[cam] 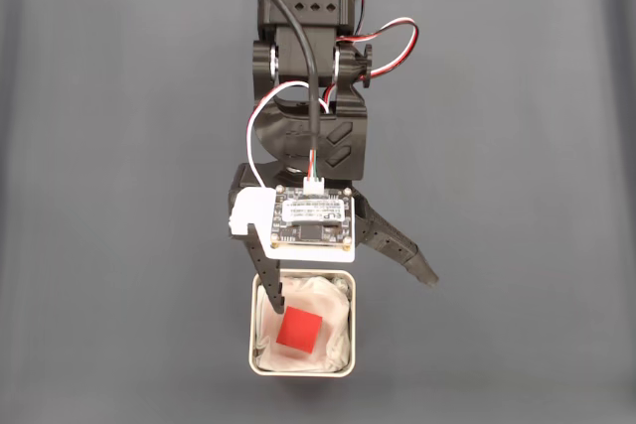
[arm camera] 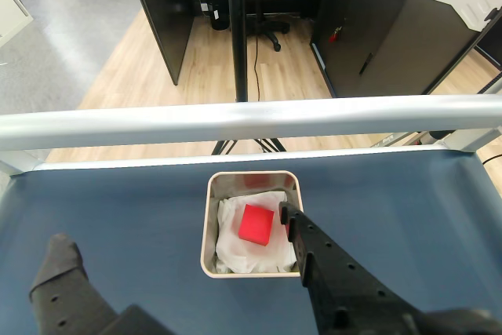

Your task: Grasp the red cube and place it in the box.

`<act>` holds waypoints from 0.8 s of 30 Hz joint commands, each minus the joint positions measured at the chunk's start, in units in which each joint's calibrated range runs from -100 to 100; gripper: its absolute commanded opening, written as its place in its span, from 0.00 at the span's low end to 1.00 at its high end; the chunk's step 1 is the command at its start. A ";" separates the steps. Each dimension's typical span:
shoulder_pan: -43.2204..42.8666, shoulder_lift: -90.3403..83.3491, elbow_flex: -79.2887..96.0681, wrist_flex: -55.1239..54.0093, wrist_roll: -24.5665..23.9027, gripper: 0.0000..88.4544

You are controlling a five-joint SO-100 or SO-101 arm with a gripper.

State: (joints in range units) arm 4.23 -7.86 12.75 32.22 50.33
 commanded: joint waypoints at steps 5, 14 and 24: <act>0.96 -1.59 -2.07 -1.48 -0.44 0.62; 0.96 -1.85 -1.62 -1.40 -0.15 0.43; -1.25 -12.85 -0.89 -0.99 -0.10 0.00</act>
State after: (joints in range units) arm 4.08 -12.38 12.75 31.90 50.72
